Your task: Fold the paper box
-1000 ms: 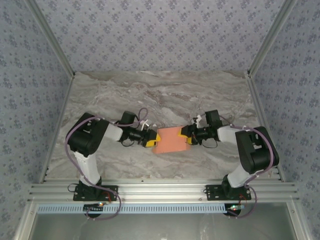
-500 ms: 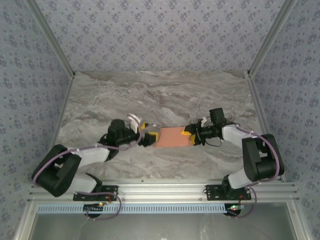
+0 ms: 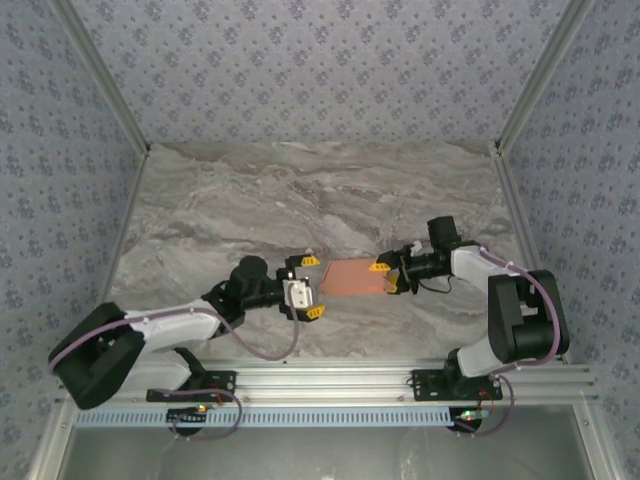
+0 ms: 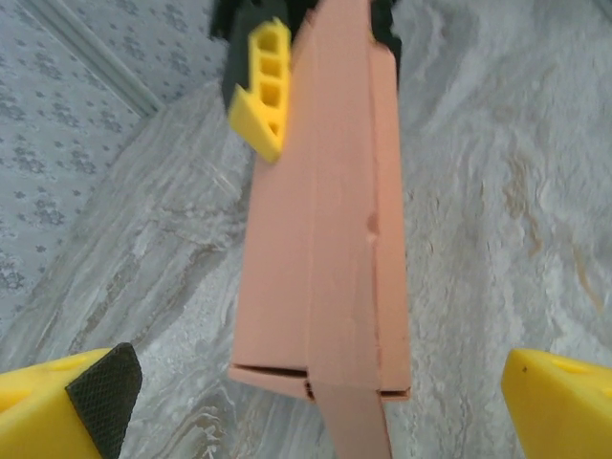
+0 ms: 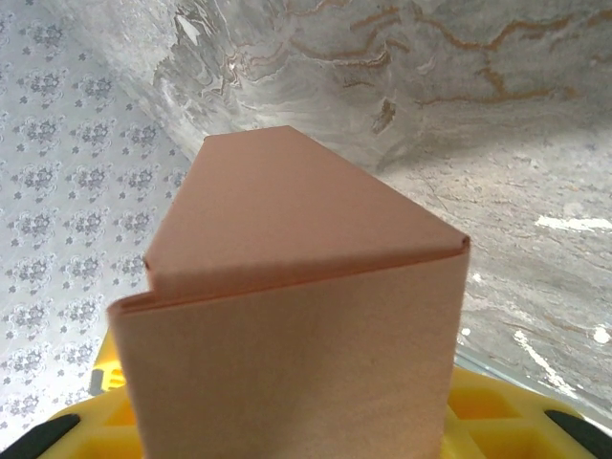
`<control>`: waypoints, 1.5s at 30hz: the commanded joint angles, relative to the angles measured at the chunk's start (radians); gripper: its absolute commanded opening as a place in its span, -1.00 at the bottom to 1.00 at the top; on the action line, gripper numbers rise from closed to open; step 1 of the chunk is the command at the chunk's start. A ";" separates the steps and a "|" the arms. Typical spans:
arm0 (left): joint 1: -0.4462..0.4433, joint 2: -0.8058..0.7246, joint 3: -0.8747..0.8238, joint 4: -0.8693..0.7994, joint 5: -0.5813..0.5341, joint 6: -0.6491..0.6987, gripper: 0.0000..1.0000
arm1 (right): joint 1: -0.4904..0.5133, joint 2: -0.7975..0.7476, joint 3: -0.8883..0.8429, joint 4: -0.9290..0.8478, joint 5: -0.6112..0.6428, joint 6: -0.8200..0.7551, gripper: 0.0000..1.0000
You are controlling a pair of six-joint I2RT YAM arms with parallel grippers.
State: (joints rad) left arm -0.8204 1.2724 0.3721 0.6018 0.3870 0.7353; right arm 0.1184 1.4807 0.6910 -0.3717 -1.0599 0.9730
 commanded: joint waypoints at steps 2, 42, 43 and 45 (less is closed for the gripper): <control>-0.029 0.137 0.069 0.050 -0.095 0.093 0.97 | 0.006 -0.001 0.020 -0.039 -0.032 0.011 -0.31; -0.026 0.226 0.555 -0.929 -0.026 -0.037 -0.07 | -0.079 -0.219 0.107 -0.214 0.231 -0.241 0.58; -0.026 0.237 0.578 -0.969 -0.040 -0.028 -0.07 | -0.079 -0.214 0.128 -0.251 0.246 -0.261 0.58; -0.024 0.256 0.615 -1.034 -0.055 -0.017 -0.07 | -0.079 -0.199 0.181 -0.341 0.291 -0.314 0.58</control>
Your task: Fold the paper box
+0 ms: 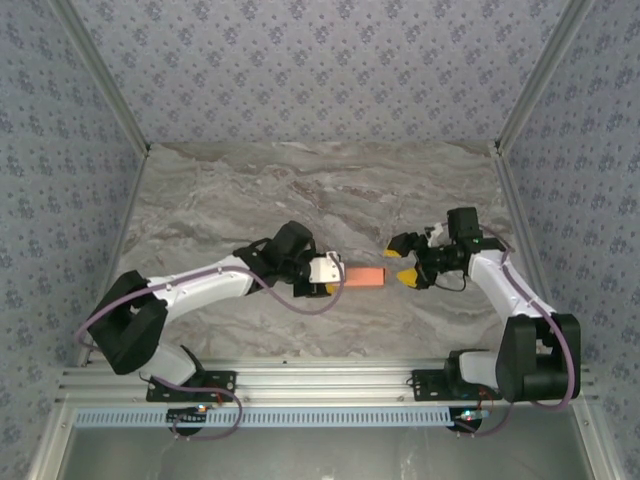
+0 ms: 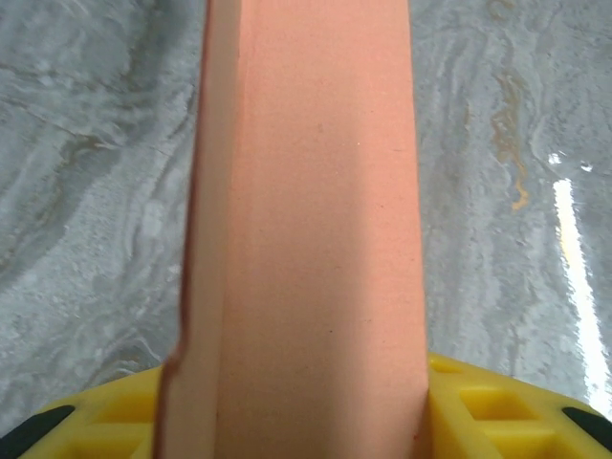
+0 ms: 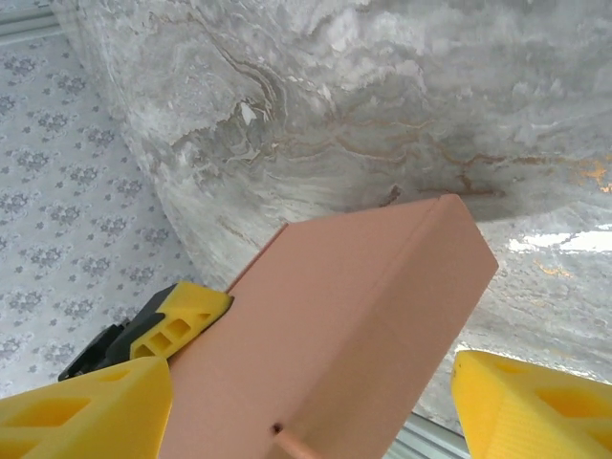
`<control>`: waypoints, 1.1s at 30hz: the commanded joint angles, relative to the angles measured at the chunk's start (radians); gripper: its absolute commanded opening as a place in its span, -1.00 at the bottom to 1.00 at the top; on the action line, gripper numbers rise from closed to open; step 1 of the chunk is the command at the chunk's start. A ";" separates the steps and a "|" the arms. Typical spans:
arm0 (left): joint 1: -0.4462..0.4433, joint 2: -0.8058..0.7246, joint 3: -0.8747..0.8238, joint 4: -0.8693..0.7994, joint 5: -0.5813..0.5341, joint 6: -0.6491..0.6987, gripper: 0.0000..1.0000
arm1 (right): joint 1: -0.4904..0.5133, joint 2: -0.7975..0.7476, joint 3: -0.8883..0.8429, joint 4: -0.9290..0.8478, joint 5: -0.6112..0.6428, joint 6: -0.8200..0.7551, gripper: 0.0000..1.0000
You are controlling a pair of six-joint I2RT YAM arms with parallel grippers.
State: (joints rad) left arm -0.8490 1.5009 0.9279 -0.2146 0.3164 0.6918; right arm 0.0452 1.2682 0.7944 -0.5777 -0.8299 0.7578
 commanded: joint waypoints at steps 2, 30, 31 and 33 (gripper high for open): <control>0.013 0.042 0.090 -0.259 0.029 0.026 -0.07 | -0.007 0.027 0.116 -0.201 0.093 -0.121 0.58; 0.086 0.097 0.095 -0.095 0.119 -0.008 0.13 | 0.274 0.068 0.244 -0.222 0.276 -0.232 0.14; 0.087 0.090 0.081 -0.075 0.119 -0.013 0.13 | 0.276 0.067 0.246 -0.229 0.282 -0.232 0.16; 0.087 0.078 0.065 -0.049 0.118 -0.017 0.13 | 0.281 0.065 0.258 -0.252 0.303 -0.236 0.26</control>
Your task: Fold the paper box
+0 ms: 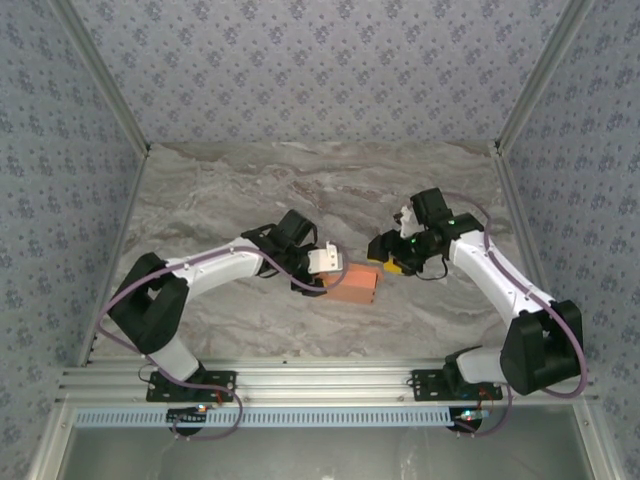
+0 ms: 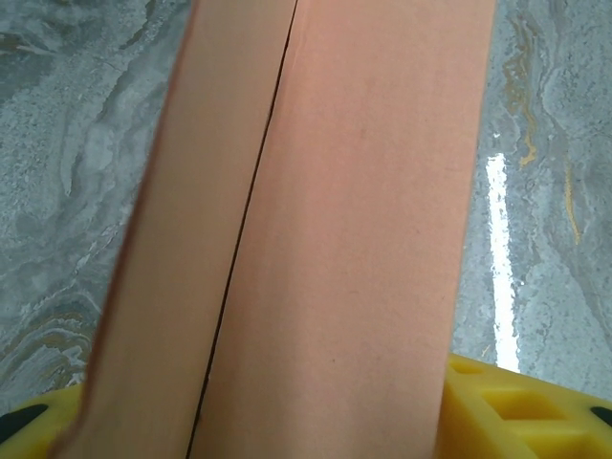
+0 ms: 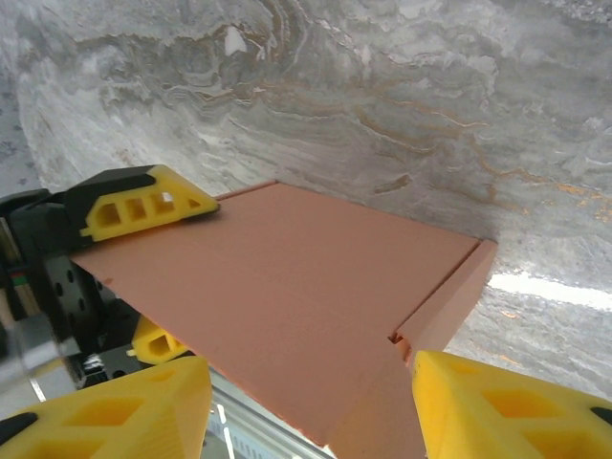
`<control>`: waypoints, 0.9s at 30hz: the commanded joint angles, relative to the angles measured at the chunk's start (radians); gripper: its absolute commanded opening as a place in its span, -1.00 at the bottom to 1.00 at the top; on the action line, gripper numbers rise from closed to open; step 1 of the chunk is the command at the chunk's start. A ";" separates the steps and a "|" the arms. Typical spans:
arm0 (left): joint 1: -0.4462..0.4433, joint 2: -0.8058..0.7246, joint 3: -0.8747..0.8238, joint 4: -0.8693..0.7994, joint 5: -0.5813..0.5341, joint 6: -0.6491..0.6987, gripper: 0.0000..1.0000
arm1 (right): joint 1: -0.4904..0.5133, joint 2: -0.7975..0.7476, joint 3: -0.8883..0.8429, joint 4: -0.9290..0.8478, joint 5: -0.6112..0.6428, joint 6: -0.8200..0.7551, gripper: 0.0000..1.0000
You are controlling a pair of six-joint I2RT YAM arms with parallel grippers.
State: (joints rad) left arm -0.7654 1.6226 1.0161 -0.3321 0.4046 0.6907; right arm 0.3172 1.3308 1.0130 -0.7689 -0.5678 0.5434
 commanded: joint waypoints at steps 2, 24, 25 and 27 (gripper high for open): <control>0.005 -0.048 -0.028 0.071 0.031 -0.017 0.13 | 0.012 -0.001 0.050 -0.085 0.062 -0.029 0.30; 0.043 -0.457 -0.129 0.177 -0.086 -0.341 0.99 | 0.058 -0.074 0.062 -0.151 0.190 -0.022 0.29; 0.044 -0.484 -0.119 0.158 -0.112 -0.386 0.98 | 0.057 -0.081 0.064 -0.149 0.189 -0.025 0.28; 0.044 -0.516 -0.089 0.109 -0.160 -0.510 0.99 | 0.058 -0.090 0.070 -0.148 0.183 -0.033 0.28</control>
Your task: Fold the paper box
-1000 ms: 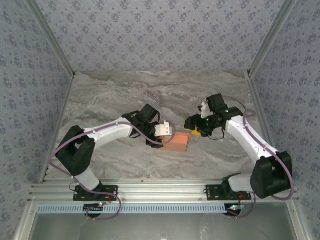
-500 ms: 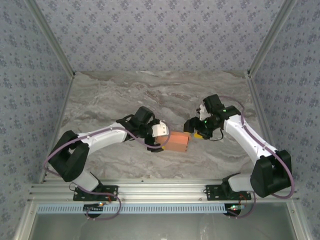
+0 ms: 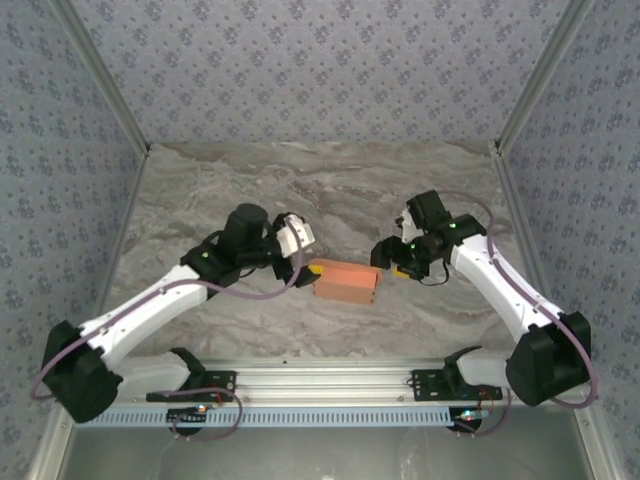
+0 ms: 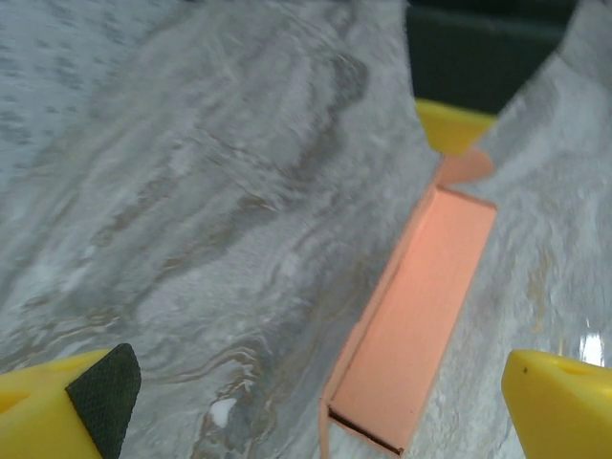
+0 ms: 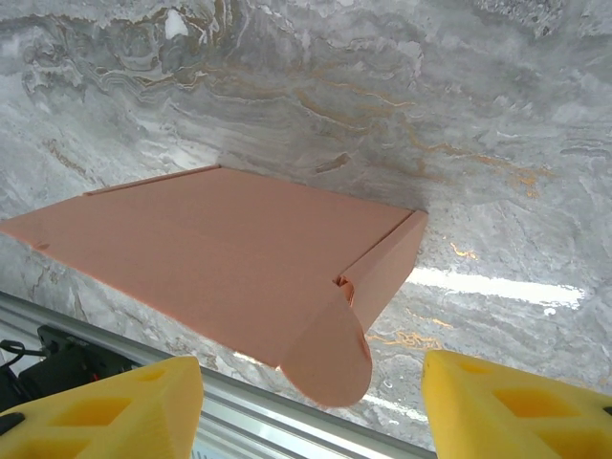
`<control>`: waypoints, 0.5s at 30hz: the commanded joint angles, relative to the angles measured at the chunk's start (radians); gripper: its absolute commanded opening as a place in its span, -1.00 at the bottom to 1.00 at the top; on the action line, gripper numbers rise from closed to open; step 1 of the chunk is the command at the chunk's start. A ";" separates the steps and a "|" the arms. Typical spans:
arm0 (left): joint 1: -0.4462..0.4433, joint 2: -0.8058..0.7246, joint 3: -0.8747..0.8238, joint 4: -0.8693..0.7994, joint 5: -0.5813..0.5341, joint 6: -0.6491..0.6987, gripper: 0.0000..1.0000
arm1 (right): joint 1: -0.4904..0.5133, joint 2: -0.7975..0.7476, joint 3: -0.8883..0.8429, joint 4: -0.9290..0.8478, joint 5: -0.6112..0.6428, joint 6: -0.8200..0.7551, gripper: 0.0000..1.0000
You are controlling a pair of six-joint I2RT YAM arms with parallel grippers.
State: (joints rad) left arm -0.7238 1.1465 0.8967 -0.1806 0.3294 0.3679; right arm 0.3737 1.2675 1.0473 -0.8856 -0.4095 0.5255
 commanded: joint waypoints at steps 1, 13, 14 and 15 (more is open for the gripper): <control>0.001 -0.047 0.049 -0.075 -0.127 -0.295 0.98 | 0.001 -0.029 0.036 -0.029 0.015 -0.024 0.28; 0.012 0.119 0.065 -0.230 0.014 -0.874 0.98 | 0.007 -0.018 -0.010 0.010 -0.103 -0.013 0.11; 0.021 0.118 0.064 -0.243 0.010 -0.874 0.99 | 0.007 -0.016 -0.012 0.008 -0.102 -0.015 0.11; 0.031 0.111 0.058 -0.236 0.015 -0.881 0.99 | 0.007 -0.016 -0.016 0.008 -0.104 -0.013 0.11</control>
State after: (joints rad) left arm -0.7136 1.2686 0.9607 -0.3912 0.3042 -0.4156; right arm 0.3740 1.2472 1.0431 -0.8673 -0.4881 0.5079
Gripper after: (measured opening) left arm 0.993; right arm 0.555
